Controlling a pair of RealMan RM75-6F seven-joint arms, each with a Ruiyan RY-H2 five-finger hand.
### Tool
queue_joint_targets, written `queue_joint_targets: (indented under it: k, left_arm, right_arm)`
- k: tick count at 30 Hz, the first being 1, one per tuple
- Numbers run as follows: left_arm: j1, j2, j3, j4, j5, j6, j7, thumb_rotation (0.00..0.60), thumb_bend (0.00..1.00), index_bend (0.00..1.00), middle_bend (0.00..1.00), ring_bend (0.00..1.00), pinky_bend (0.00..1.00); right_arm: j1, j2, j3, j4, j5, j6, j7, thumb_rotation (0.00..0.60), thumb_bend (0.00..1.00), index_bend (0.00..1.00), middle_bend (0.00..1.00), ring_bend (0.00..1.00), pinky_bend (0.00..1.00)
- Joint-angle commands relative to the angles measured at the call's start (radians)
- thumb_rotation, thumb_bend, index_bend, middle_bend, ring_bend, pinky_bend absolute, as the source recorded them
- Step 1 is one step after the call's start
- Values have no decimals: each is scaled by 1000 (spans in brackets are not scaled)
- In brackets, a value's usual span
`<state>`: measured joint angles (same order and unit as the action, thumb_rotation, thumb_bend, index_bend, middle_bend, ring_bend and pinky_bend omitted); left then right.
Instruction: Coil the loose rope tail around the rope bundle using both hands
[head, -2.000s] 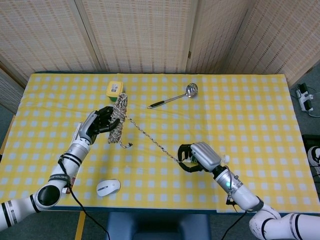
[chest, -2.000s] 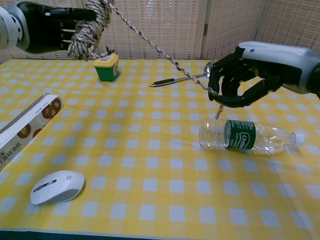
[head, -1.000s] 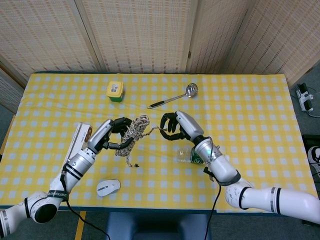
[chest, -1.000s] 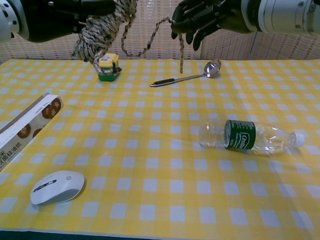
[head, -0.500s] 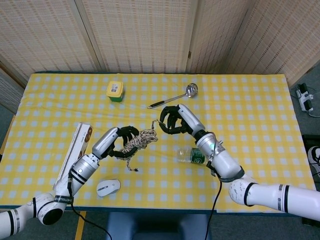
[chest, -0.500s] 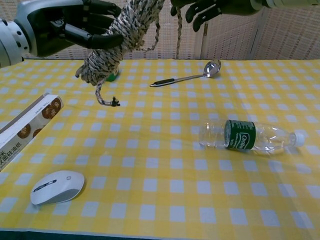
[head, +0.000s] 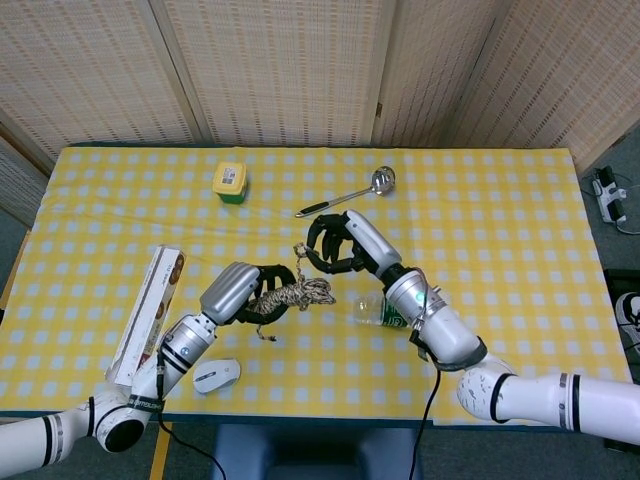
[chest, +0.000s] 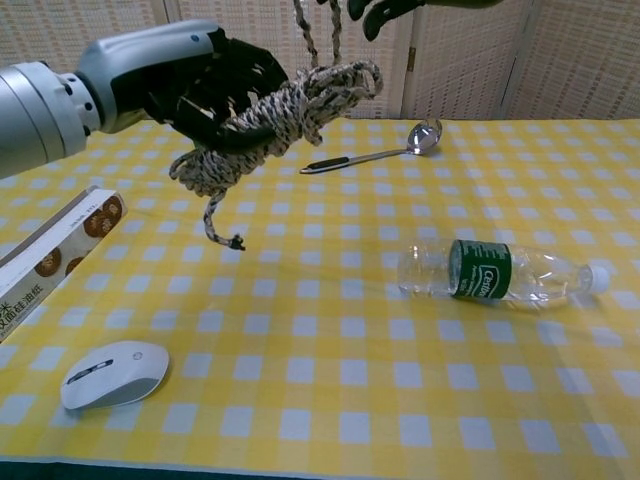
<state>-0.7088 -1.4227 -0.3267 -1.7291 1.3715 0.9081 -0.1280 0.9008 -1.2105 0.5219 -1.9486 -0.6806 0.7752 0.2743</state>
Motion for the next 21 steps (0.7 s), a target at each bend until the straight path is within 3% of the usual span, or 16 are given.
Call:
queue_joint_targets:
  k: [1,21]
  left_arm:
    - [-24,-25,16,0,-43,19,87,600,643,613,664,617,649]
    - [-119,-71,11,-30,-467,34,372,600,643,618,663,620,649]
  right_arm:
    - [1,1,-1,-19,-16,0,5,600,622,746,554,603,599]
    - [-12,13,-43,-124,-160,-3,16,600,633,749,556,602,599]
